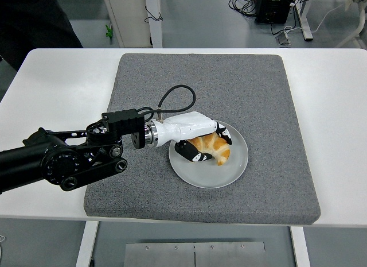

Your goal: Place the bread on the plate

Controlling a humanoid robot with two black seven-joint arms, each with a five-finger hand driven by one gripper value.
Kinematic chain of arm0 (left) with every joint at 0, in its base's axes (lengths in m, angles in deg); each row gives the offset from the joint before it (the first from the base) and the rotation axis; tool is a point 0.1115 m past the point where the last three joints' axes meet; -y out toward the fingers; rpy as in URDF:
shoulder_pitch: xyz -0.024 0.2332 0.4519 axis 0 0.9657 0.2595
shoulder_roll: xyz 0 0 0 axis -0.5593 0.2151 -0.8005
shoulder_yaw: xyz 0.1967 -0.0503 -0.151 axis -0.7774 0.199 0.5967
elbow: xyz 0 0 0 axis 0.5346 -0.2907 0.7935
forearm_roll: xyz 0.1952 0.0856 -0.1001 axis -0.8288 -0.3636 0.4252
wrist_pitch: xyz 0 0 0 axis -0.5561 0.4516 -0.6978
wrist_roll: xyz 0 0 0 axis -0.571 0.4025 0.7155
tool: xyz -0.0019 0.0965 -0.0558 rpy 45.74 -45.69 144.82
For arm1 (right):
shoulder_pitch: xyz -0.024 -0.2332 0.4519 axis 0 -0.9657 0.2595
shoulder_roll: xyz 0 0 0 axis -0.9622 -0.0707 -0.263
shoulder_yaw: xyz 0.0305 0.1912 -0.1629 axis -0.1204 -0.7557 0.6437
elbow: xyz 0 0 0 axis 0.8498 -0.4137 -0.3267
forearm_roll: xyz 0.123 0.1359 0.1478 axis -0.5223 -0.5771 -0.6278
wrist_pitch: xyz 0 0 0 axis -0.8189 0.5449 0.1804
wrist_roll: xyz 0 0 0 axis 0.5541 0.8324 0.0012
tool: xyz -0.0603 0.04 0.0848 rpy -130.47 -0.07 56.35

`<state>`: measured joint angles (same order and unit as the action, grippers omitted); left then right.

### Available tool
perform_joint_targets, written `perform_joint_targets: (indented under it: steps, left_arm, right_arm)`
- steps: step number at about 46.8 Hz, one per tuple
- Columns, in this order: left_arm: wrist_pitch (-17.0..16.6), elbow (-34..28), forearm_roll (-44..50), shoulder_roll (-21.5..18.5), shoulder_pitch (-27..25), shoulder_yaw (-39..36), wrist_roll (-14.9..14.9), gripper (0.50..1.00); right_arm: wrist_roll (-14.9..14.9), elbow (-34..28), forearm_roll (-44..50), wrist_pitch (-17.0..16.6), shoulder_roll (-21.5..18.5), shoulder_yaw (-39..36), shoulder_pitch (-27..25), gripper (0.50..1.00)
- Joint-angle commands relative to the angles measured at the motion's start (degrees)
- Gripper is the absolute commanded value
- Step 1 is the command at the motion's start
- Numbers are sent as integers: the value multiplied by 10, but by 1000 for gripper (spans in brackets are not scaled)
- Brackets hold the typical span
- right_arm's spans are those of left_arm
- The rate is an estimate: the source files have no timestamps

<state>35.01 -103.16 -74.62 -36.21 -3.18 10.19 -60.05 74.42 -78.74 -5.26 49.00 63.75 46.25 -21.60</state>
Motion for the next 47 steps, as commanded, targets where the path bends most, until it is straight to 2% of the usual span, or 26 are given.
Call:
perform_joint_targets:
  steps: [1, 31, 41, 47]
  left_arm:
    - [-1, 0, 0, 1, 1, 0, 0, 646]
    - [-10, 5, 2, 3, 9, 0, 0, 661]
    - [-10, 8, 3, 3, 9, 0, -1, 720]
    - [-10, 10, 9, 3, 10, 0, 0, 845]
  right_arm:
    - [0, 0, 0, 0, 0, 0, 0, 1000]
    - [0, 0, 0, 0, 0, 0, 0, 1000]
    - [0, 0, 0, 0, 0, 0, 0, 1000]
    - [0, 0, 0, 0, 0, 0, 0, 1000]
